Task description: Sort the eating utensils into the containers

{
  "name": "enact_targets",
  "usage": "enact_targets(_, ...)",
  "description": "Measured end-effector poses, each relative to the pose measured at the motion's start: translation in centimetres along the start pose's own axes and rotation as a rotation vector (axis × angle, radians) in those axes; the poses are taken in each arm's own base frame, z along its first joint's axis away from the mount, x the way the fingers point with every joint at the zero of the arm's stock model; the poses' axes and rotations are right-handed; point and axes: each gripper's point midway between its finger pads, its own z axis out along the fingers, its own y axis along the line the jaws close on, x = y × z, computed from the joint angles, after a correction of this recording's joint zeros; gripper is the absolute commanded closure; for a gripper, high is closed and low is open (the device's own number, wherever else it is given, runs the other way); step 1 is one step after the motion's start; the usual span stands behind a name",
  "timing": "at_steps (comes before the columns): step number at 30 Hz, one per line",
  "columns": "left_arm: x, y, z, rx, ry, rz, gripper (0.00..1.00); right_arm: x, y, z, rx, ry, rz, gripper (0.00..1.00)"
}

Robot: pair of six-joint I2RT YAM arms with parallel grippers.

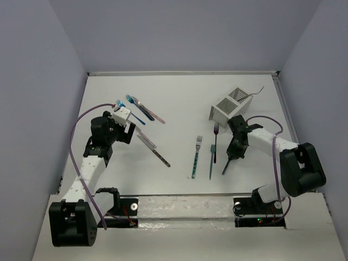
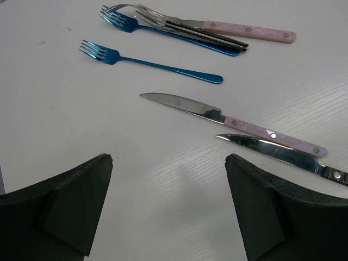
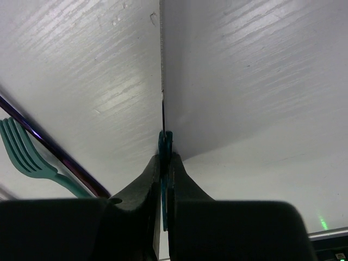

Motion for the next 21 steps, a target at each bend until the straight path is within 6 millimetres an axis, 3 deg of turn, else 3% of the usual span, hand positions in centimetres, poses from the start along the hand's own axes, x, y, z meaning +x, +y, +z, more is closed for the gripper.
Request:
enact_targets(4, 0.0, 0.0, 0.0, -0.001, 0.0, 0.0, 0.01, -0.8, -0.7, -0.7, 0.015, -0.061, 0.013, 1.0)
enact_targets(8, 0.0, 0.1, 0.0, -0.003, 0.0, 0.0, 0.01, -3.2, -1.8, -3.9, 0.024, -0.218, 0.052, 1.0)
enact_targets(11, 0.0, 0.1, 0.0, -0.004, 0.0, 0.0, 0.01, -7.4, -1.9, -9.9, -0.037, -0.446, 0.099, 1.0)
enact_targets(14, 0.0, 0.1, 0.0, -0.007, 0.002, 0.0, 0.01, -12.9, -0.8, -19.7, -0.193, -0.775, 0.108, 1.0)
enact_targets(16, 0.0, 0.2, 0.0, -0.011, 0.002, 0.0, 0.01, -15.5, -0.1, -25.3, -0.274, -0.942, 0.106, 1.0)
enact_targets(19, -0.1, 0.3, 0.0, -0.018, -0.001, 0.002, 0.01, -18.7, 1.3, -31.6, -0.354, -1.149, 0.06, 1.0)
enact_targets(21, 0.0, 0.4, 0.0, -0.02, 0.001, 0.001, 0.01, -21.1, 3.4, -34.8, -0.389, -1.286, -0.021, 1.0)
